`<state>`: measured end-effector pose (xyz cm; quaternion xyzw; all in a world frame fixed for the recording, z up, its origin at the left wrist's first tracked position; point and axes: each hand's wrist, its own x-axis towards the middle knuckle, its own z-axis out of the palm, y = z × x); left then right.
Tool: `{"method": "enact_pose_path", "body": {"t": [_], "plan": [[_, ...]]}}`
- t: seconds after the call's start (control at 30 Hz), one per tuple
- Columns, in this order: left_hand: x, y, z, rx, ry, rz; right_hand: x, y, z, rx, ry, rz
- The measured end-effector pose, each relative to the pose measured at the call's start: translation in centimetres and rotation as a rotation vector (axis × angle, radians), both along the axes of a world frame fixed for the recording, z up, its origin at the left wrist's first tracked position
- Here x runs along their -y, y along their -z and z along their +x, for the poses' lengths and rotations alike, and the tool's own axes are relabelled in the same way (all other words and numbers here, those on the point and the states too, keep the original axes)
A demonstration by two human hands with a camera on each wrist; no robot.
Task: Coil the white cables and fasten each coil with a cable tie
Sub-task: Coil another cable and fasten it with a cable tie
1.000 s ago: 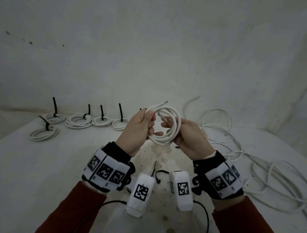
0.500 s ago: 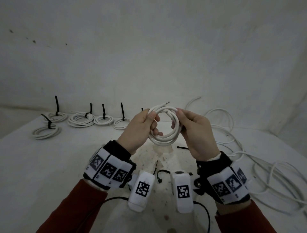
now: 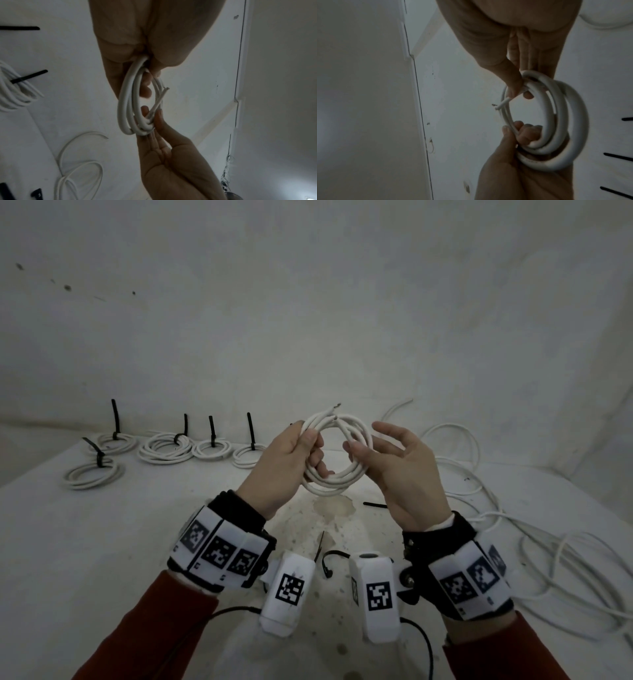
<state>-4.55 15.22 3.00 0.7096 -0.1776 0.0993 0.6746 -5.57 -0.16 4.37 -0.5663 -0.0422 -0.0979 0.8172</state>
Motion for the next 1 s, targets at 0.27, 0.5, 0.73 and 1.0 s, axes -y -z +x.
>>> {"method": "enact_pose_path", "body": {"t": [0.27, 0.5, 0.73, 1.0], "plan": [[0.0, -0.7, -0.2, -0.179, 0.179, -0.308, -0.9, 0.2, 0.1, 0.060, -0.057, 0.170], [0.9, -0.4, -0.1, -0.170, 0.173, -0.446, -1.4, 1.4, 0.6, -0.145, -0.171, -0.145], [0.4, -0.2, 0.6, -0.266, 0.253, -0.450, -2.0, 1.4, 0.5, -0.080, -0.154, 0.160], [-0.6, -0.2, 0.1, -0.289, 0.300, -0.224, -1.5, 2.2, 1.2, -0.027, -0.018, -0.102]]}}
